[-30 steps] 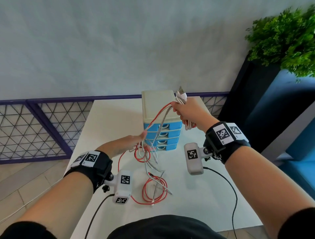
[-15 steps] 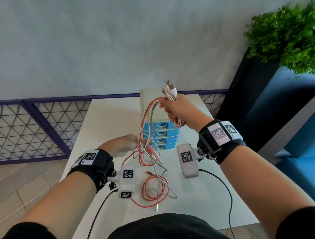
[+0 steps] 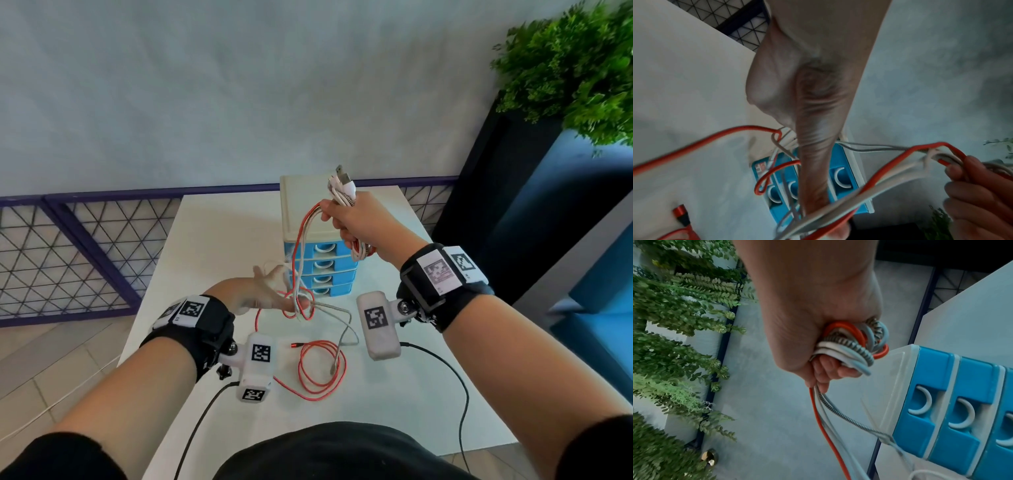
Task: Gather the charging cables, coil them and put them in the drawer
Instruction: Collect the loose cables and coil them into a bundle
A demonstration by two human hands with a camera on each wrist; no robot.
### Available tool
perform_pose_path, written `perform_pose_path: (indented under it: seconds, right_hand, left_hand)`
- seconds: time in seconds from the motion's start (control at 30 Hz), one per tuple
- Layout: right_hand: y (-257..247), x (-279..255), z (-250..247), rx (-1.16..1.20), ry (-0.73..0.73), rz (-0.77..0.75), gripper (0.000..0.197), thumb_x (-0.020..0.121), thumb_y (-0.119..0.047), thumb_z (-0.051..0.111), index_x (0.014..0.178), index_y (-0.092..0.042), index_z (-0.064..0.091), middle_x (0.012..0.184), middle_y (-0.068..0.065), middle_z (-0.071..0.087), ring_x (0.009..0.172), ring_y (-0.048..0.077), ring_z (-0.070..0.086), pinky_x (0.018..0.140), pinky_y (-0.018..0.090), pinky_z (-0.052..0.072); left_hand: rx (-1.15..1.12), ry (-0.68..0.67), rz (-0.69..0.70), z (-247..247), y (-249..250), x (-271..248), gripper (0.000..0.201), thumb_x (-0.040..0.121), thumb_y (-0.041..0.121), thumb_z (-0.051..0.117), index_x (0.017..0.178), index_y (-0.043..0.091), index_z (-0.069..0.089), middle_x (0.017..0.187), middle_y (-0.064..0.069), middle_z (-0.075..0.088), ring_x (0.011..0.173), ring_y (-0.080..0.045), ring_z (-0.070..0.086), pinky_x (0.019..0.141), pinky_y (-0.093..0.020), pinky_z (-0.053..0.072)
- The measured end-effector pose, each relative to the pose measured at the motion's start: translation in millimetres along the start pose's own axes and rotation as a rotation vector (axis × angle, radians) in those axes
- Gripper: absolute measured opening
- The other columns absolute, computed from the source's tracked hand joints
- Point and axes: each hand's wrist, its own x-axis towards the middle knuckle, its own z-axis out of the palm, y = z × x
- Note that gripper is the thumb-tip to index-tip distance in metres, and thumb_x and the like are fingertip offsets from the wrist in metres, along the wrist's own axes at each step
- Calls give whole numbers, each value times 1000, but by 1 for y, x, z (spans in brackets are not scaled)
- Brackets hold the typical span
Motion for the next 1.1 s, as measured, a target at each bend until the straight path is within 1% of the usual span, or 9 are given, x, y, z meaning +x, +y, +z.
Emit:
perform_pose_path:
  seconds: [0.17, 0.3, 0.4, 0.57, 0.7, 0.8, 0.9, 1.0, 1.1]
  right_hand:
    - [-1, 1, -12, 50, 57, 25, 26, 96, -29, 53, 79, -11, 60, 57, -3, 45, 40, 9, 39, 45, 24, 41]
    - [-7, 4, -19, 98, 75, 17, 26, 96, -30, 54, 79, -11, 61, 56, -3, 45, 38, 7, 39, 45, 24, 42]
    - [-8, 4, -18, 66, 67, 22, 26, 96, -29, 54, 79, -11, 60, 56, -3, 45, 37, 7, 39, 43, 23, 42]
    - [-1, 2, -18, -14, 42, 19, 26, 96, -29, 53, 82, -10, 62, 57, -2, 46, 39, 8, 40, 43, 23, 42]
    - [-1, -2, -20, 92, 8, 9, 26, 96, -29, 56, 80, -9, 62, 54, -3, 43, 41, 10, 37, 43, 23, 39]
    - [-4, -4, -17, 80, 1, -22, 26, 96, -29, 55, 83, -8, 62, 54, -3, 43, 40, 9, 38, 43, 22, 40]
    - [-7, -3, -16, 57, 46, -24, 27, 96, -30, 55, 84, -7, 63, 55, -2, 45, 38, 8, 39, 43, 22, 42]
    - [-5, 1, -17, -10, 100, -32, 29, 95, -32, 56, 82, -8, 64, 57, -2, 48, 38, 7, 42, 44, 22, 44]
    - [-1, 4, -20, -47, 171, -31, 30, 95, -34, 55, 78, -10, 63, 62, 0, 50, 43, 11, 44, 47, 26, 45]
  left_hand:
    - [138, 61, -254, -3, -21, 3, 151, 40, 70, 82, 149, 26, -14, 154, -6, -29, 146, -19, -13, 119, -41, 14]
    - [221, 164, -129, 5, -24, 1, 71, 79, 38, 71, 139, 16, 41, 135, -8, 46, 134, -29, 40, 95, -28, 40]
    - [92, 219, 5, 15, -22, 2, 24, 88, 21, 62, 110, 12, 67, 106, -1, 62, 113, -27, 57, 79, -24, 40]
    - [-277, 28, -23, 8, -5, -12, 40, 67, 39, 59, 99, 16, 64, 124, -3, 60, 120, -16, 47, 106, -36, 26]
    - [-553, 97, -132, -1, -16, -9, 37, 84, 42, 39, 91, 11, 58, 102, -1, 61, 106, -18, 48, 107, -53, 20]
    - [-314, 374, -203, 5, -19, 2, 55, 83, 55, 54, 100, 3, 61, 101, -8, 63, 103, -26, 57, 85, -41, 47]
    - [-19, 518, -200, 12, -21, 10, 41, 73, 38, 76, 86, 0, 67, 87, -20, 68, 91, -36, 65, 65, -32, 46]
    - [260, 533, -147, 15, -26, 10, 14, 76, 25, 74, 88, 19, 75, 104, -21, 65, 107, -36, 60, 80, -35, 50]
    - [499, 530, -157, 18, -34, 6, 43, 83, 7, 54, 113, 35, 65, 144, -11, 26, 127, -32, 38, 94, -44, 47]
